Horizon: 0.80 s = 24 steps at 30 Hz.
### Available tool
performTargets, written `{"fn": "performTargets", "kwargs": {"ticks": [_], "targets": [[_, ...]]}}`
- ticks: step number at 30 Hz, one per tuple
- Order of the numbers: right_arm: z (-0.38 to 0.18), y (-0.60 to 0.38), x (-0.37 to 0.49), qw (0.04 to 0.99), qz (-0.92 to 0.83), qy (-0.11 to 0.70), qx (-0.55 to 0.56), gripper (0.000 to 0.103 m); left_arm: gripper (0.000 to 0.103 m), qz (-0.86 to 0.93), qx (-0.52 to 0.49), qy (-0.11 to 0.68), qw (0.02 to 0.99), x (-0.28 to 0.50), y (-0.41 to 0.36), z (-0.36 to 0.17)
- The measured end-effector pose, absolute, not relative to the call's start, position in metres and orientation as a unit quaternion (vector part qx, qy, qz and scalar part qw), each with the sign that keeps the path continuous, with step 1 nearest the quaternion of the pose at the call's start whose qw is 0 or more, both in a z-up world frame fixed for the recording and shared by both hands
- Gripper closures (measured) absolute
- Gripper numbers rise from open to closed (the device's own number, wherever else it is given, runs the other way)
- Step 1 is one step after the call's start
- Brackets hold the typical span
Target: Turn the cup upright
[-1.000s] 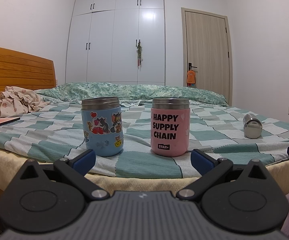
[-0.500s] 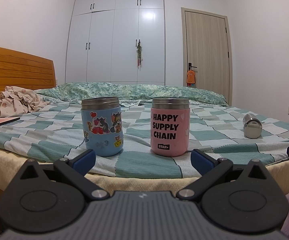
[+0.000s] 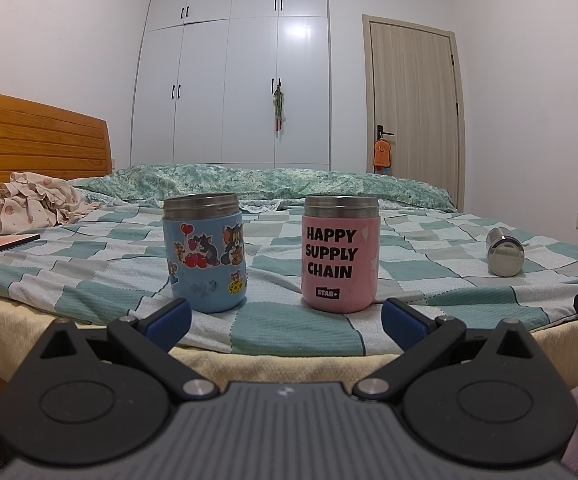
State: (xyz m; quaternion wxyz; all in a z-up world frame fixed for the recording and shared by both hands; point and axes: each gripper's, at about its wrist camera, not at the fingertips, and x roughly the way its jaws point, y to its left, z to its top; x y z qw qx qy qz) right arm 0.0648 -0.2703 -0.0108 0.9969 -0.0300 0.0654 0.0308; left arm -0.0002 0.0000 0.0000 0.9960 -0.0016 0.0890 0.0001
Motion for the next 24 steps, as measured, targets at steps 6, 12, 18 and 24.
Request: {"fn": "performTargets", "kwargs": {"ticks": [6,12,18,24], "targets": [[-0.011,-0.268,0.066,0.996,0.032,0.074,-0.033,0.0,0.0,-0.01,0.004,0.097,0.995,0.002,-0.003,0.002],[-0.001,-0.28,0.072,0.994,0.048,0.096,-0.013,0.0,0.0,-0.058,0.016,0.115,0.992,0.014,-0.019,0.017],[0.014,-0.299,0.09,0.993,0.044,0.106,-0.02,0.0,0.0,-0.133,0.069,0.125,0.981,0.042,-0.059,0.041],[0.032,-0.334,0.118,0.992,0.028,0.122,-0.024,0.0,0.0,-0.199,0.123,0.146,0.961,0.092,-0.109,0.064]]}}
